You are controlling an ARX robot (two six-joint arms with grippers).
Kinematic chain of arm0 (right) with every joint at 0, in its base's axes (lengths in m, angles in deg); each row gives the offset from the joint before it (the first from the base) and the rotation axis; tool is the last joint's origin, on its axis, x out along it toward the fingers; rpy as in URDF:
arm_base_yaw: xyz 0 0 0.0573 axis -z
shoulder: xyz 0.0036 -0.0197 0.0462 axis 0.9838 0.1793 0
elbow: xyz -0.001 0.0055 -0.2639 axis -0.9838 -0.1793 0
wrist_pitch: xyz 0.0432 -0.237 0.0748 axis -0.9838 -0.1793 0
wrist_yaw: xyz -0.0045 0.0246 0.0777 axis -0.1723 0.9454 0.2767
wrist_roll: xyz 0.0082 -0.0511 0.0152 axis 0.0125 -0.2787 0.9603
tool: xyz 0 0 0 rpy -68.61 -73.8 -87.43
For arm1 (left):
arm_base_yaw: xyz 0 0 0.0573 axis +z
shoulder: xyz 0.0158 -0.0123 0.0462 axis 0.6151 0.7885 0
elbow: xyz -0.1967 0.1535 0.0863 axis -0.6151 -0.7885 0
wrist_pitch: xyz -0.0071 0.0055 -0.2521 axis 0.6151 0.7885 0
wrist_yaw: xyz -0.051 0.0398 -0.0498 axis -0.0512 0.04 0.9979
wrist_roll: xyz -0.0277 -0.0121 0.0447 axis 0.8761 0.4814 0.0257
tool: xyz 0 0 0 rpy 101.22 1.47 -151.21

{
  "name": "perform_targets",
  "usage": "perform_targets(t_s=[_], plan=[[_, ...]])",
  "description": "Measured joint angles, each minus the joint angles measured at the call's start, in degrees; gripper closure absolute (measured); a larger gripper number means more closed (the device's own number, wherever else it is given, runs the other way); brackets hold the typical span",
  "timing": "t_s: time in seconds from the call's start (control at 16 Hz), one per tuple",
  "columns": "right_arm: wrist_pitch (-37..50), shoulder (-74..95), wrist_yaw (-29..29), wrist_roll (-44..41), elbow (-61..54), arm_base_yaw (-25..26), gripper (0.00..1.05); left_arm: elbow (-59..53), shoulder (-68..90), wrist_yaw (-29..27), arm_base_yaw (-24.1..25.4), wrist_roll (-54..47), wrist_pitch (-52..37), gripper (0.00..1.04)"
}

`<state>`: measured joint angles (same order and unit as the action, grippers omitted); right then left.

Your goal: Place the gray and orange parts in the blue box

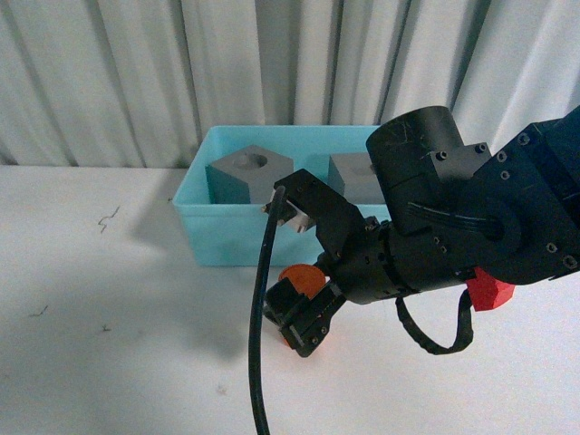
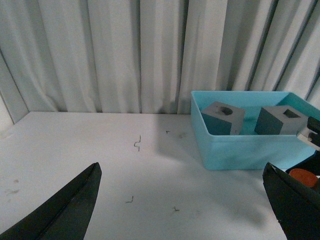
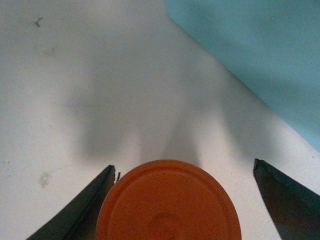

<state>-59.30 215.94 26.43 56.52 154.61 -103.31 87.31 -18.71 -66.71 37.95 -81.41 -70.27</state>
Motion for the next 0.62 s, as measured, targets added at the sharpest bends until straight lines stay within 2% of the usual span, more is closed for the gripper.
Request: perform_targets(t_s=[0.06, 0.19, 0.25, 0.44, 0.62], plan=[[0.0, 0.1, 0.0, 0.0, 0.0, 0.0, 0.29, 0.0, 0.0, 0.0, 0.0, 0.0, 0.0, 0.07], [0.0, 0.1, 0.0, 0.0, 0.0, 0.0, 0.51, 0.0, 0.0, 0.0, 0.0, 0.0, 0.0, 0.07], [0.4, 0.1, -0.3, 0.0, 0.0, 0.0, 0.58, 0.0, 0.0, 0.0, 0.0, 0.0, 0.0, 0.07], [1.8, -3.7, -0.5, 0.4, -4.2, 0.0, 0.58, 0.0, 0.0, 0.0, 0.0, 0.0, 0.0, 0.07], [0.0, -16.7, -0.2, -0.3, -11.4, 1.4, 0.58, 0.0, 0.0, 0.0, 0.0, 0.0, 0.0, 0.07]])
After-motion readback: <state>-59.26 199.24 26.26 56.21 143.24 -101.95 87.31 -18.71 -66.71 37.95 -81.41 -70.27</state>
